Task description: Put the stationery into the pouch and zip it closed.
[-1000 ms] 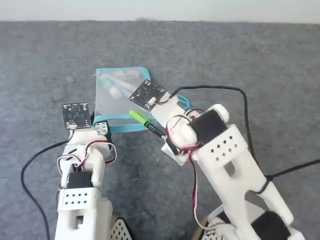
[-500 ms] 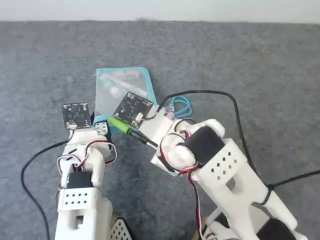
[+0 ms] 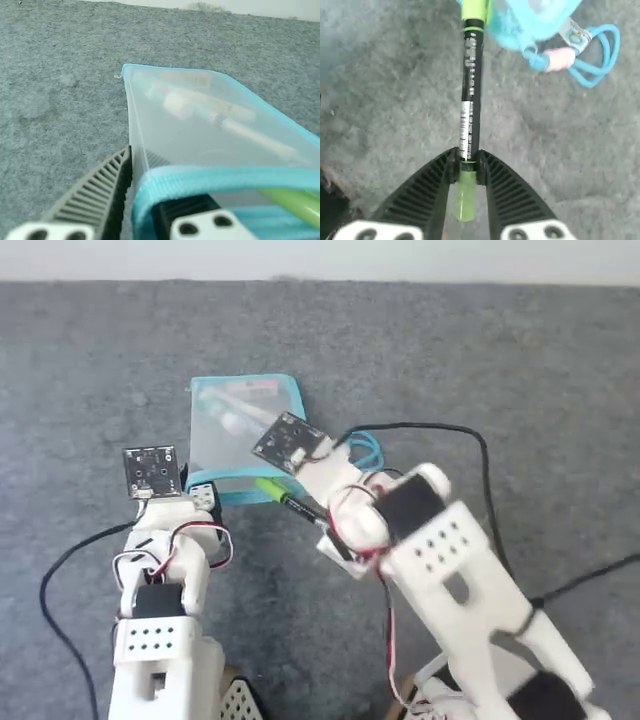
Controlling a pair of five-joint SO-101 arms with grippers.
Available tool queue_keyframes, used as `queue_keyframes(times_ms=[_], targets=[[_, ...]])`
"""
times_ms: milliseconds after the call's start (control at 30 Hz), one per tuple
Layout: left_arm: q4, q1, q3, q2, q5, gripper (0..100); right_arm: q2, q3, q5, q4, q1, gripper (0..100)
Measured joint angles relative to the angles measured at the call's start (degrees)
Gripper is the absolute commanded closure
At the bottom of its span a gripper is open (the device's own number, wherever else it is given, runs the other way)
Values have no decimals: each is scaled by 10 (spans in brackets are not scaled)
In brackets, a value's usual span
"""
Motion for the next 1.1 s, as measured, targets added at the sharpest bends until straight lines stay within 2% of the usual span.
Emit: queue_keyframes(times_ms=[267, 500, 600, 833, 1100], targets=[[0, 0, 0, 0, 0, 988, 172, -127, -42, -64, 1, 984], [0, 17, 0, 0, 0, 988, 316, -287, -69, -67, 1, 807], [0, 30, 0, 0, 0, 988, 347, -315, -72, -67, -1, 776], [0, 35, 0, 0, 0, 988, 315, -316, -72, -67, -2, 777], [0, 36, 0, 0, 0, 988, 78, -226, -71, -69, 1, 777]])
